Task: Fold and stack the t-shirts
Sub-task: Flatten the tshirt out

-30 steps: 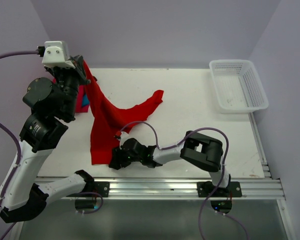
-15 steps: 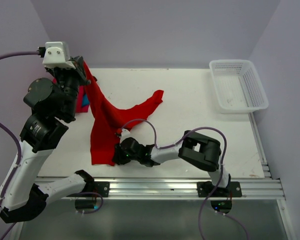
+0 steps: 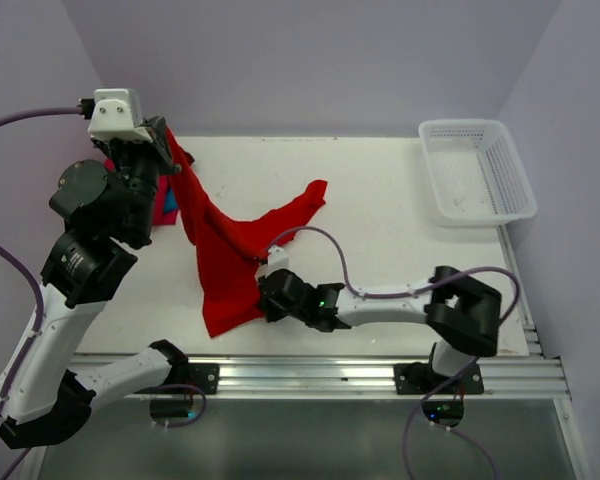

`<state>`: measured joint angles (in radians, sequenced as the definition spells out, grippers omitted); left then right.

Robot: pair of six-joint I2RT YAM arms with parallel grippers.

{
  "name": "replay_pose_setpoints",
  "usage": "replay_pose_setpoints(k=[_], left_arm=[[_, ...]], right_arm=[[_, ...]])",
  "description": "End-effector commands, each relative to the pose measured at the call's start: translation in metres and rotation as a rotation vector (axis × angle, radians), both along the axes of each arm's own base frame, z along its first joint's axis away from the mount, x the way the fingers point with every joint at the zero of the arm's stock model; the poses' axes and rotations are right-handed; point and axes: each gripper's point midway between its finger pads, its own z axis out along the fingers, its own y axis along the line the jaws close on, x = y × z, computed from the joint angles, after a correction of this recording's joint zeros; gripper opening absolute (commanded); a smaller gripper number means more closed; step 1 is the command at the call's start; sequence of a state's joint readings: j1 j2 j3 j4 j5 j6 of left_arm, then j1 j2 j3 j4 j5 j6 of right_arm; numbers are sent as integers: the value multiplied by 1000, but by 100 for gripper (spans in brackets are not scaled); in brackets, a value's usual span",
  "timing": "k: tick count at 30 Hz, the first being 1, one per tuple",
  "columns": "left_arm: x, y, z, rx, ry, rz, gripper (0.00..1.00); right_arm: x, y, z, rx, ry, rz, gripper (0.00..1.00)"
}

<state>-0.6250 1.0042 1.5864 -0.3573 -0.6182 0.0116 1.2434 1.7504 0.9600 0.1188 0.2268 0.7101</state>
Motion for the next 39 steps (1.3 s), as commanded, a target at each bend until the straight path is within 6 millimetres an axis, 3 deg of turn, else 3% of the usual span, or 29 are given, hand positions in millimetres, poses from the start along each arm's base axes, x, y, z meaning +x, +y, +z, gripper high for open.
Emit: replay_pose_setpoints(k=[1, 2, 3, 4, 5, 7, 8, 9, 10, 14, 19, 23, 24, 26, 27, 28, 32, 39], left_arm=[[-5, 4, 11, -31, -49, 8, 0], [-4, 4, 10, -31, -51, 10, 0], [-3, 3, 8, -31, -48, 8, 0], [-2, 2, 7, -32, -47, 8, 0], [-2, 1, 6, -33, -46, 3, 0], [0, -1, 4, -34, -43, 0, 0], [1, -2, 3, -36, -43, -1, 0], [2, -2, 2, -33, -39, -1, 0], [2, -2, 0, -30, -36, 0, 0], [1, -1, 0, -33, -37, 3, 0], [0, 1, -4, -32, -32, 13, 0], [-1, 5, -6, -19, -27, 33, 0], [-1, 6, -5, -15, -28, 35, 0], [-3, 10, 1, -10, -40, 48, 0], [-4, 11, 4, -9, -47, 51, 0], [-8, 15, 12, -19, -65, 55, 0], [-18, 22, 33, -28, -106, 57, 0], [-39, 19, 63, -51, -203, -41, 0]], right_arm=[[39, -56, 88, -97, -254, -159, 0], [47, -63, 116, -96, -306, -193, 0], [60, -83, 141, -109, -367, -274, 0], [63, -101, 146, -186, -392, -290, 0], [70, -108, 171, -177, -423, -330, 0], [83, -146, 198, -264, -498, -442, 0], [89, -157, 223, -266, -538, -494, 0], [93, -171, 236, -285, -562, -541, 0], [96, -195, 263, -316, -619, -624, 0], [98, -253, 319, -391, -743, -828, 0], [98, -309, 355, -456, -791, -998, 0], [87, -351, 380, -445, -824, -1089, 0], [87, -350, 398, -281, -823, -1160, 0], [81, -364, 403, -404, -855, -1121, 0], [79, -366, 413, -335, -859, -1152, 0], [77, -371, 418, -400, -876, -1123, 0], [72, -382, 441, -379, -907, -1128, 0], [76, -373, 465, -382, -1003, -1008, 0]])
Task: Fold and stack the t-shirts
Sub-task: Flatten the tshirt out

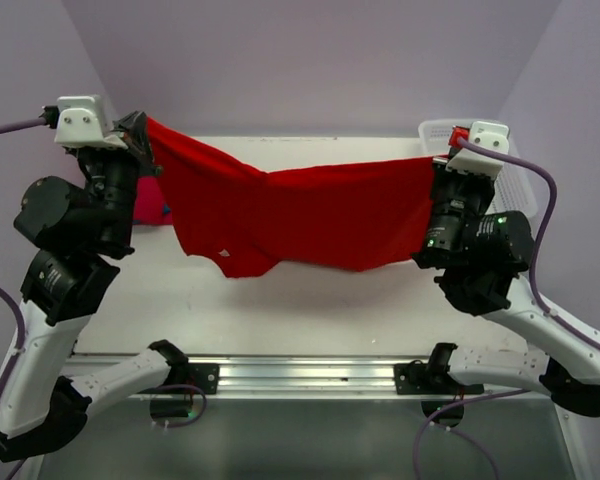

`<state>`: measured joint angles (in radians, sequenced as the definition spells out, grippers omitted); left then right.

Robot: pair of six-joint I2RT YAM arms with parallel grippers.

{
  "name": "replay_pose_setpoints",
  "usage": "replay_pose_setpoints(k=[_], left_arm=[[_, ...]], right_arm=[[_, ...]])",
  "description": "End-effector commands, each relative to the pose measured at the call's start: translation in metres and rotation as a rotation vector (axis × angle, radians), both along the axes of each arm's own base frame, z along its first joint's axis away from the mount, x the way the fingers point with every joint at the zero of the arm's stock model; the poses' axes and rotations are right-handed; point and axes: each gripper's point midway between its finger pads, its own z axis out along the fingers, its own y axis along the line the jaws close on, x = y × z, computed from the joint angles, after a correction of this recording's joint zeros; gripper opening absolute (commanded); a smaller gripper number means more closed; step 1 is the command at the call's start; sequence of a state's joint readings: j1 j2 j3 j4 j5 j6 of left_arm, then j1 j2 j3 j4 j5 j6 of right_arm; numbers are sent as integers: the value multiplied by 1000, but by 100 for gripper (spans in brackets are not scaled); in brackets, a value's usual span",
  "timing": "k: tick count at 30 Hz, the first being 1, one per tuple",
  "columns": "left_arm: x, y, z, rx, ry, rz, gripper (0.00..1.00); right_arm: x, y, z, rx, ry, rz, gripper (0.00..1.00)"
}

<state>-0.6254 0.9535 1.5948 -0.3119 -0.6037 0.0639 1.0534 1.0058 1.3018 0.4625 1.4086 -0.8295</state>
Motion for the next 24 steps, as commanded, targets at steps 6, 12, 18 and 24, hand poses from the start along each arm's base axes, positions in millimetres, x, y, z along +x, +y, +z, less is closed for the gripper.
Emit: replay_pose_setpoints(k=[6, 12, 18, 24], left_arm=[[-1, -16, 32, 23, -13, -83, 0], [30, -46, 28, 77, 33, -112, 0], [56, -75, 31, 106, 18, -141, 0], [100, -108, 31, 200, 45, -139, 0]], right_arm=[[15, 31, 36, -133, 65, 99, 0], [40, 70, 35, -139, 130, 231, 0], [102, 112, 4, -107, 250, 372, 0], [172, 113, -12, 27, 314, 467, 0]])
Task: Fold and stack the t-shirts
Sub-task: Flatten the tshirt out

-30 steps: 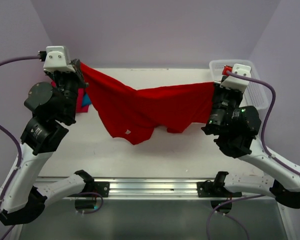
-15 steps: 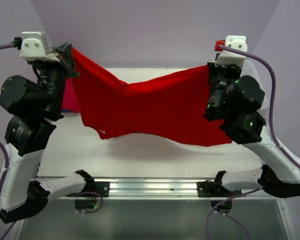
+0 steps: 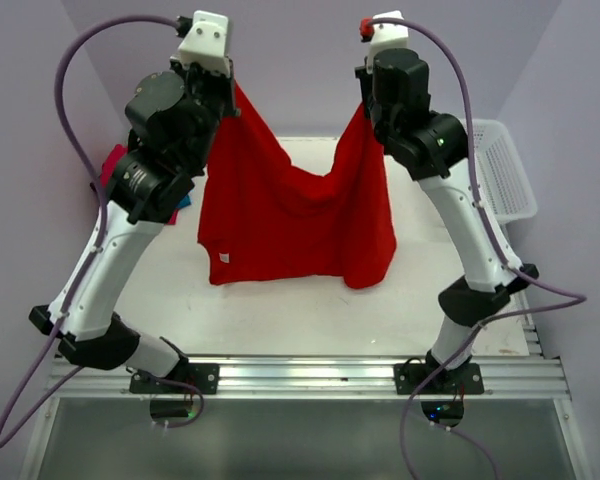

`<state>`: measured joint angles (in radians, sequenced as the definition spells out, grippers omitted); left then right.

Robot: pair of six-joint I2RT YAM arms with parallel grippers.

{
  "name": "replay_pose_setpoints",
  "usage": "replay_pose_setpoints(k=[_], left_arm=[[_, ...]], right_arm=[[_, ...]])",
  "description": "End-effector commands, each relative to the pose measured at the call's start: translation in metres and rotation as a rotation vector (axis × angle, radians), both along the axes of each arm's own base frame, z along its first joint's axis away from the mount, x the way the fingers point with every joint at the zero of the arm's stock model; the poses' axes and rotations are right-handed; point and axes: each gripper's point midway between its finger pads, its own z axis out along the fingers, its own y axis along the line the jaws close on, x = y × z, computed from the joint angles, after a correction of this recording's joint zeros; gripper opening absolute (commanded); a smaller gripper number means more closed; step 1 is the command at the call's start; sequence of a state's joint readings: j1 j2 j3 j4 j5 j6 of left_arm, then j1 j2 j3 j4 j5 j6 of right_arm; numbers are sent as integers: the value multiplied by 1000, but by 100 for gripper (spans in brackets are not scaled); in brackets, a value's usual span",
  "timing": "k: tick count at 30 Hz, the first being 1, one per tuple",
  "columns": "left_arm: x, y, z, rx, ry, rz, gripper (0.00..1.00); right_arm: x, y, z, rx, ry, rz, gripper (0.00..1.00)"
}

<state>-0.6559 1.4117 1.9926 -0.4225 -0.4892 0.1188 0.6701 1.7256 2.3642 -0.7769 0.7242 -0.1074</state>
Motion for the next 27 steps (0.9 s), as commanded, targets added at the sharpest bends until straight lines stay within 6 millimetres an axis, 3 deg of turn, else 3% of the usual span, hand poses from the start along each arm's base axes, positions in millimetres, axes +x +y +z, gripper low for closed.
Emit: replay_pose_setpoints(k=[1, 3, 4, 5, 6, 7, 8, 10, 11, 13, 16, 17, 19, 20, 22, 23, 24, 25, 26, 27], left_arm=[[11, -13, 30, 26, -67, -27, 0], [31, -18, 19, 12, -34, -52, 0], [41, -20, 13, -15, -15, -86, 0], [58, 1, 6, -14, 3, -36, 0], [73, 4, -11, 0, 44, -21, 0], [85, 17, -22, -10, 69, -9, 0], [97, 23, -44, -2, 117, 3, 0], [114, 45, -67, -6, 166, 35, 0], [123, 53, -88, 7, 210, 53, 0], [127, 74, -98, -28, 236, 111, 0], [106, 87, -81, -40, 165, 145, 0], [88, 94, -60, -53, 118, 156, 0], [64, 103, -34, -71, 57, 184, 0], [38, 109, -12, -62, -3, 194, 0], [8, 104, 10, -49, -62, 196, 0], [-19, 105, 25, -57, -105, 195, 0], [-33, 102, 30, -64, -119, 185, 0], [-51, 90, 34, -77, -127, 146, 0], [-74, 94, 40, -101, -152, 121, 0], [-85, 95, 40, -118, -161, 99, 0]], right_arm=[[27, 9, -25, 86, 107, 122, 0], [50, -8, -43, 164, 157, 94, 0], [66, -27, -59, 173, 190, 50, 0], [71, -38, -66, 178, 207, 22, 0], [76, -47, -75, 182, 225, -2, 0], [78, -66, -73, 194, 217, -42, 0], [78, -72, -70, 213, 203, -47, 0], [78, -96, -63, 223, 180, -93, 0], [75, -104, -55, 239, 160, -101, 0], [69, -117, -43, 242, 130, -125, 0], [56, -121, -26, 246, 84, -124, 0], [44, -123, -9, 256, 39, -117, 0], [31, -122, 0, 246, 12, -119, 0], [21, -124, 14, 229, -31, -119, 0], [-19, -123, 38, 209, -111, -132, 0], [-34, -122, 57, 174, -187, -121, 0], [-68, -129, 65, 173, -234, -122, 0], [-86, -118, 71, 181, -267, -87, 0], [-100, -119, 80, 184, -310, -66, 0], [-111, -119, 73, 179, -309, -48, 0]])
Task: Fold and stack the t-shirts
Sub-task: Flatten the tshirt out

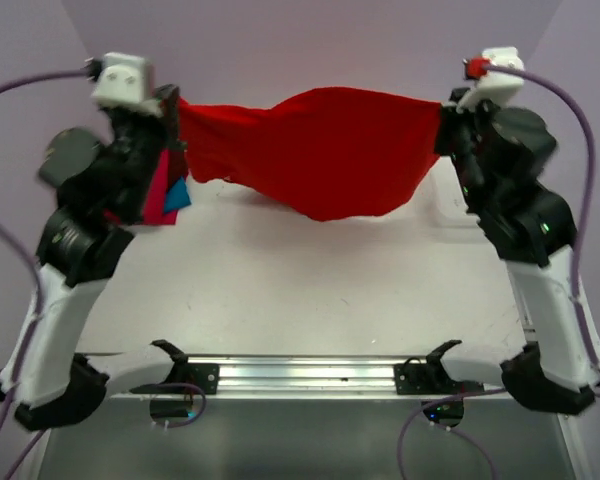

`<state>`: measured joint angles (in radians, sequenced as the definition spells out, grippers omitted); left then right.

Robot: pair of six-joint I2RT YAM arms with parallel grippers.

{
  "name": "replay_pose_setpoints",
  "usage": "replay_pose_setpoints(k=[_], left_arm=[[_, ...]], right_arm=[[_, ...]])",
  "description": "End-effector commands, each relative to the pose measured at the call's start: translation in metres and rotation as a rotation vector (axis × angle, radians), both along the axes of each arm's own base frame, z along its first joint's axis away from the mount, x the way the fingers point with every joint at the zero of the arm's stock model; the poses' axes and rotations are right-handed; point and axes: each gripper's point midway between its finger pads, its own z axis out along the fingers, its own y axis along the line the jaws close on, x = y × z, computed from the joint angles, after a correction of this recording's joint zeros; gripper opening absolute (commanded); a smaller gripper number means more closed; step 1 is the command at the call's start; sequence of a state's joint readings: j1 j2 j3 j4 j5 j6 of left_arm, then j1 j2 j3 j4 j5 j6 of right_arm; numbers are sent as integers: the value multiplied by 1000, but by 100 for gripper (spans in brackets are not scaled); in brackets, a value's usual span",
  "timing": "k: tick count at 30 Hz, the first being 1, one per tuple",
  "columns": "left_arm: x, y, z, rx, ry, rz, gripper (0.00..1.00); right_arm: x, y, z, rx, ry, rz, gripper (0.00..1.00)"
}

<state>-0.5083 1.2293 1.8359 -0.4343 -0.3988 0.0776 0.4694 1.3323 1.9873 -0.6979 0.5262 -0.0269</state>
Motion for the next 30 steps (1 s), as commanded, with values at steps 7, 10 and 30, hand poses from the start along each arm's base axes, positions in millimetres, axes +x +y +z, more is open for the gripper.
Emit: replay_pose_setpoints(k=[7, 10, 30], left_arm=[[-100, 42, 45, -114, -197, -43, 0], [-84, 28, 42, -88, -170, -59, 0], [59, -8, -52, 109, 38, 143, 0]], right_arm=[[-89, -52, 60, 4, -301, -72, 0], [-71, -42, 54, -16, -269, -81, 0], [57, 15, -57, -140, -12, -155, 0]])
